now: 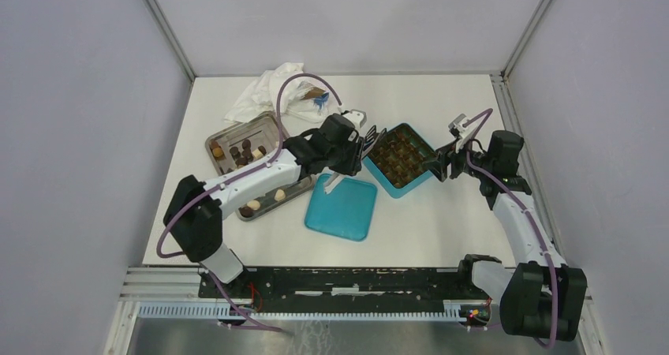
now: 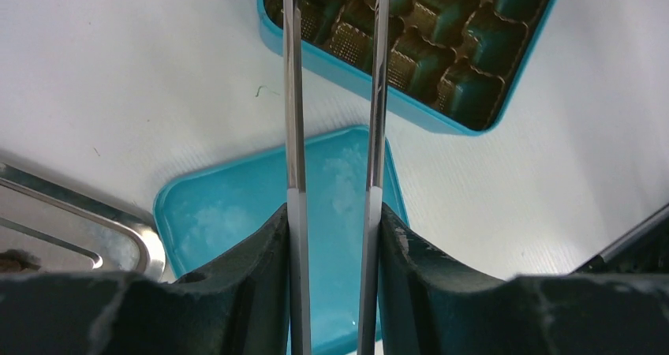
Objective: Pack the chocolate
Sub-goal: Place the fake chocolate in the packing box.
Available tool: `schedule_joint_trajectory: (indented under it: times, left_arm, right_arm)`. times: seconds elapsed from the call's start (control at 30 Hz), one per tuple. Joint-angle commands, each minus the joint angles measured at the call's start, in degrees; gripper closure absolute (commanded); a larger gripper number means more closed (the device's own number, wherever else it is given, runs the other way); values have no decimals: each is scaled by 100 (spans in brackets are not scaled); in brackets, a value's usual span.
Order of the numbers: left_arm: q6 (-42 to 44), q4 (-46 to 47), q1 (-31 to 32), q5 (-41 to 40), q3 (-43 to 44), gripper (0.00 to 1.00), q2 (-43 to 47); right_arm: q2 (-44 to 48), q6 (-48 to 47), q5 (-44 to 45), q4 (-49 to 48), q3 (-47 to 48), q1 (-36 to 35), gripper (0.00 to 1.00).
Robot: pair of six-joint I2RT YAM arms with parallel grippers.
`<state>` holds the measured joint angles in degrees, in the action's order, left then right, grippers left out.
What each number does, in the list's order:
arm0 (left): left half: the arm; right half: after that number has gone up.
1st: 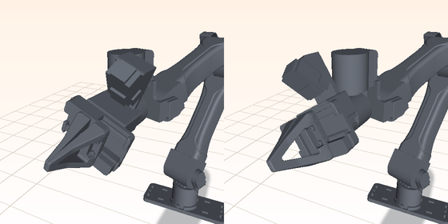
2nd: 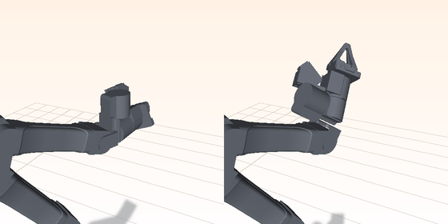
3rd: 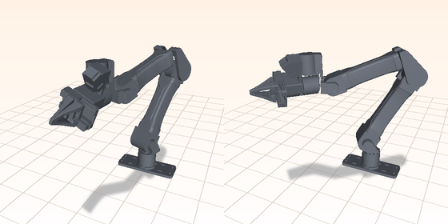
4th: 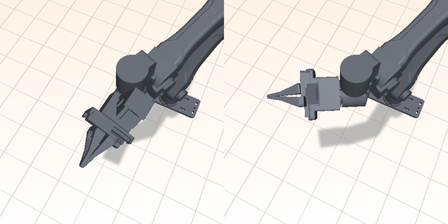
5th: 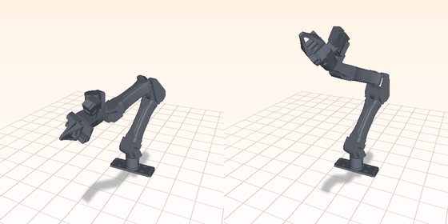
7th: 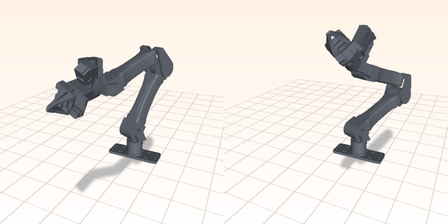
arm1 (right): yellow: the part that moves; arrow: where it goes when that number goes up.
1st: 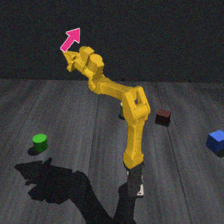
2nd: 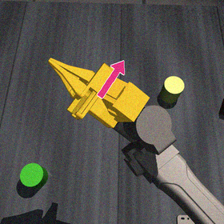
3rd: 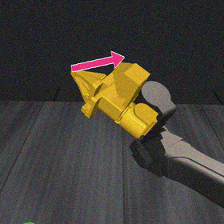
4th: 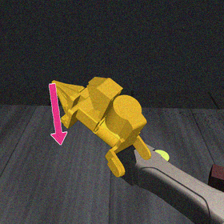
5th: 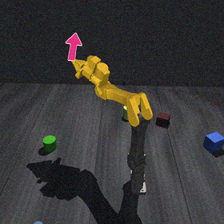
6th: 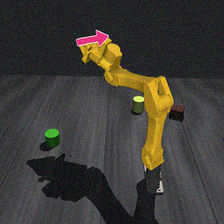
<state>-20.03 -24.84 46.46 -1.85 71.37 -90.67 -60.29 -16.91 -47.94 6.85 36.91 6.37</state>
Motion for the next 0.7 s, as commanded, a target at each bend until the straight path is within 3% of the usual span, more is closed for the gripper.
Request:
schedule_joint_trajectory:
  times: [0.0,0.37,0.67]
  left_arm:
    - [88,-53,140,-535,596,87,-390]
    - [190,-381,257,-703,1203,82,-1047]
    - [227,-583,285,-767,1447,66,-1286]
  right_arm:
    - [-83,3,-14,-192,272,26,36]
    - [-123,30,-84,-133,308,38,36]
    - [-211,10,-110,-103,300,65,35]
